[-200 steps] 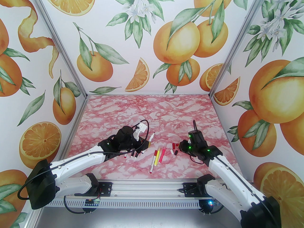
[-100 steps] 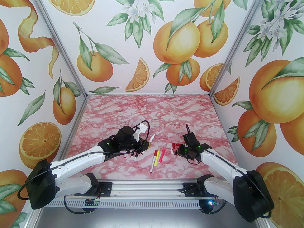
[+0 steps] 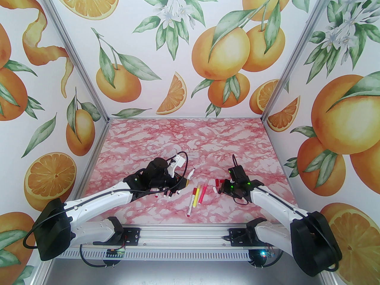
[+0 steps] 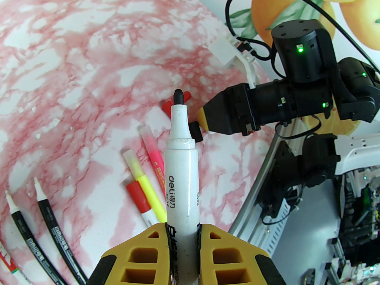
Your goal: Open the pen caps
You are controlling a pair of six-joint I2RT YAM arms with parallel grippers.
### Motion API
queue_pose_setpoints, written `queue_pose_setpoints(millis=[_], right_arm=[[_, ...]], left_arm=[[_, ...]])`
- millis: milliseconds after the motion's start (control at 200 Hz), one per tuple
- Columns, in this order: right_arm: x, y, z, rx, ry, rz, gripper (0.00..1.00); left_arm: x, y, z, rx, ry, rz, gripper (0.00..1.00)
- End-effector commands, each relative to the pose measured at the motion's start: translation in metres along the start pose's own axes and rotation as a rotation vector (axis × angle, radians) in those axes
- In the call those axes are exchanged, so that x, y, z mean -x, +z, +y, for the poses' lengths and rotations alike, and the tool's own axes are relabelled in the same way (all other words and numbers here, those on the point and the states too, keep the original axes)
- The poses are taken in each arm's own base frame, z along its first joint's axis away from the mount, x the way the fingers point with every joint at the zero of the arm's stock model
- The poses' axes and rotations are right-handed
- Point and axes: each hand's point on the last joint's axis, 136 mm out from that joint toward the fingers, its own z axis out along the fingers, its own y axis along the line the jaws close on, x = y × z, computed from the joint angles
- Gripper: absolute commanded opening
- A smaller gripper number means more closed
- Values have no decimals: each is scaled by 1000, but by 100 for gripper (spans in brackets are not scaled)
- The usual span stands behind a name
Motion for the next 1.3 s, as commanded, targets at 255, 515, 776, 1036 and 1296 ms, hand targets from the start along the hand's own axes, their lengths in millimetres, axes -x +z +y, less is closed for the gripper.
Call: queue_pose_setpoints(millis=[255,515,776,1036,1296], right_arm=[[8,-11,1,6,-24,-65,30],[24,-50,24,143,-100,-203,34],[21,-91,66,379,-165,-225,45],[2,-119,119,676,-235,-124,88],[0,-130,132,747,-253,-113,100]], left_arm=[[-2,4,-1,-18,2,-4,0],[-16,16,23,83,-67,29,0],[-33,37,39,238,-61,105,0],[-49,45,74,416,-127,116,0],[-63,52,90,485,-133,172,1]])
